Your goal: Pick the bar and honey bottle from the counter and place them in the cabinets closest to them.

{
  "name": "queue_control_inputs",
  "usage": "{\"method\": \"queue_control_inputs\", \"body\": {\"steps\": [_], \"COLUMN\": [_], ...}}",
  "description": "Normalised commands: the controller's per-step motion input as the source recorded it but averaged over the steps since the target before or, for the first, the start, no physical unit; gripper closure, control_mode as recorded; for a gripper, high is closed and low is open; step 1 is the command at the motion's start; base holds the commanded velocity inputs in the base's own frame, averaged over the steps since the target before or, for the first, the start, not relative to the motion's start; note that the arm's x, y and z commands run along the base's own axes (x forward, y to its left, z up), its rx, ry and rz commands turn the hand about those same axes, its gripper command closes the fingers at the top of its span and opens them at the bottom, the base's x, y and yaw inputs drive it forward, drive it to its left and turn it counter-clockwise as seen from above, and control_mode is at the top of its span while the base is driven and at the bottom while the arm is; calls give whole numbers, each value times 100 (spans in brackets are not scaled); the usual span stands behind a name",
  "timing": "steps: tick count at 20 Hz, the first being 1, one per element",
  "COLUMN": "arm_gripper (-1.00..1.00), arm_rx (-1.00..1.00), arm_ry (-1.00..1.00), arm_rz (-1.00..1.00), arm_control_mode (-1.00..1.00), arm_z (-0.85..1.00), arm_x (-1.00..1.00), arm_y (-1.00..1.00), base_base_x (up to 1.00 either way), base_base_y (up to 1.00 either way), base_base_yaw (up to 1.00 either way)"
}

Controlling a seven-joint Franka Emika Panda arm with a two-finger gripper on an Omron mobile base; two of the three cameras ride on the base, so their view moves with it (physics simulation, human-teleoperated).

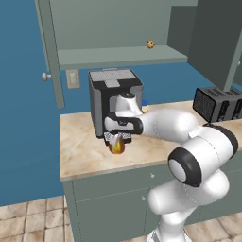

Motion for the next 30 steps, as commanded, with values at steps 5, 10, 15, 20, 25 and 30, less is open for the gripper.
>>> {"method": "queue_control_inputs", "body": {"steps": [5,10,15,20,25,30], "arm_gripper": [100,100,100,100,100,100], "arm_rx": [0,1,2,3,4,3], "arm_ry": [-1,0,0,0,0,0], "arm_rz": [-17,-19,-19,-19,-20,-21], "arm_control_mode": [-100,-100,-100,-100,-100,-100], "arm_z": [42,41,38,41,42,48], "arm_x": [-18,-30,-33,-32,-31,-25], "arm_y": [-2,-6,-18,-19,-21,-15], "base_base_x": [0,0,0,0,0,0], "base_base_y": [0,0,0,0,0,0], "base_base_yaw": [0,0,0,0,0,0]}}
